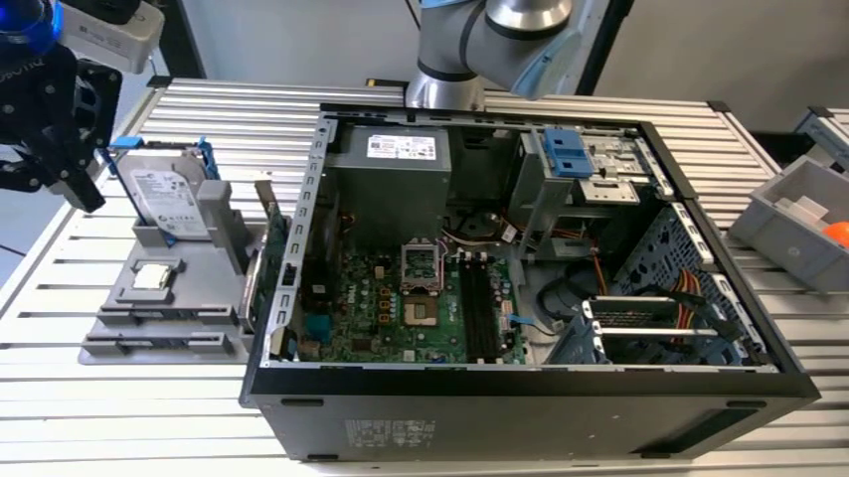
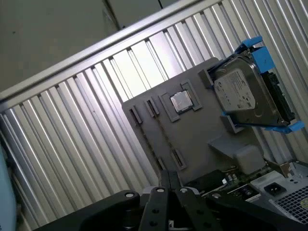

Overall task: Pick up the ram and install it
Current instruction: 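Pick up the ram and move it above insertion slot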

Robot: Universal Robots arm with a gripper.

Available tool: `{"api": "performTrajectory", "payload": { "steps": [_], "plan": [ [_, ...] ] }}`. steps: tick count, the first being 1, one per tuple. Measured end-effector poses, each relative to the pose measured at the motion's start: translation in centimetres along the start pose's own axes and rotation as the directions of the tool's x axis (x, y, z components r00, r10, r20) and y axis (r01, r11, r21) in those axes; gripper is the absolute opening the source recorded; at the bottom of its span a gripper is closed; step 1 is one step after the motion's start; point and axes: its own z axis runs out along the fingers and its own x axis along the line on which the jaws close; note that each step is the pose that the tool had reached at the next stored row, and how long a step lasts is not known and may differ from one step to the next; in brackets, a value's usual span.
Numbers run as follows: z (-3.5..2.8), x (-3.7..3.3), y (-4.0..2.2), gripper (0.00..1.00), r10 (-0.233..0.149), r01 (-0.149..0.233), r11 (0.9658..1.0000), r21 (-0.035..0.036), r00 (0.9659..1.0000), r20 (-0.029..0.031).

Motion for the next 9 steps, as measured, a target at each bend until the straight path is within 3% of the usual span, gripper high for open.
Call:
{"api": "performTrajectory", "payload": {
  "steps": [5, 9],
  "plan": [
    [0.00, 0.00, 0.00, 0.00, -0.061, 0.061, 0.9981, -0.0002, 0.9981, -0.0020],
    [0.00, 0.00, 0.00, 0.00, -0.117, 0.117, 0.9931, -0.0004, 0.9931, -0.0039]
  ]
}}
